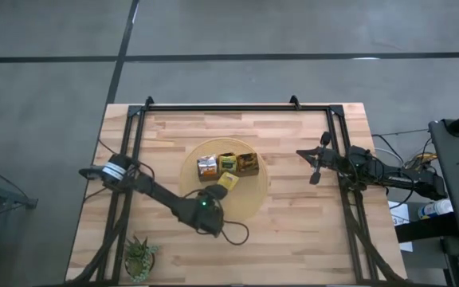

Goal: Pick & Place Tea
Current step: Put the yellow tea bag into the wooden organizer

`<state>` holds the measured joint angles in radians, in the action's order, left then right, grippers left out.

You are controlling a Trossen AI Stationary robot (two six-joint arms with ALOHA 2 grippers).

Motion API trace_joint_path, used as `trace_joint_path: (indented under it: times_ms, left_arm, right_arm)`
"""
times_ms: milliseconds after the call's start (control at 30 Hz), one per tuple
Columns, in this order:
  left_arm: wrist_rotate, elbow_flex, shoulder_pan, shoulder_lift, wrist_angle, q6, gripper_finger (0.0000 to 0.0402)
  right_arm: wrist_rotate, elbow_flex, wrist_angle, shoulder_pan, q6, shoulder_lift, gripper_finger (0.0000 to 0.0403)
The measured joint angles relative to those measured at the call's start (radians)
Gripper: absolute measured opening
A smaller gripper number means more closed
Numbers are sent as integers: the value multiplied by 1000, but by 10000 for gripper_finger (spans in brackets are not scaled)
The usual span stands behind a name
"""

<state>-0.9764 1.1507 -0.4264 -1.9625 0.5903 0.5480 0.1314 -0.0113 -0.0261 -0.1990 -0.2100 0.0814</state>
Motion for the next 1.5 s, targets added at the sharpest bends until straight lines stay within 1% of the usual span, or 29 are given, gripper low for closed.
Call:
trace_joint_path:
  times_ms: [167,500,833,1000,1233,1500]
  left_arm:
    - [44,-2,20,0,0,0,51]
    - [44,-12,24,0,-37,20,51]
    - [56,-13,54,0,-85,34,51]
    - [65,-13,68,0,-104,72,51]
    - [45,-13,70,0,-167,88,51]
    - [-8,-13,73,0,-172,89,51]
  right_arm:
    - [0,0,0,0,0,0,9]
    - [0,0,0,0,0,0,9]
    - [0,0,0,0,0,0,9]
    - [0,0,0,0,0,0,9]
    - [0,0,0,0,0,0,9]
    - [0,0,0,0,0,0,9]
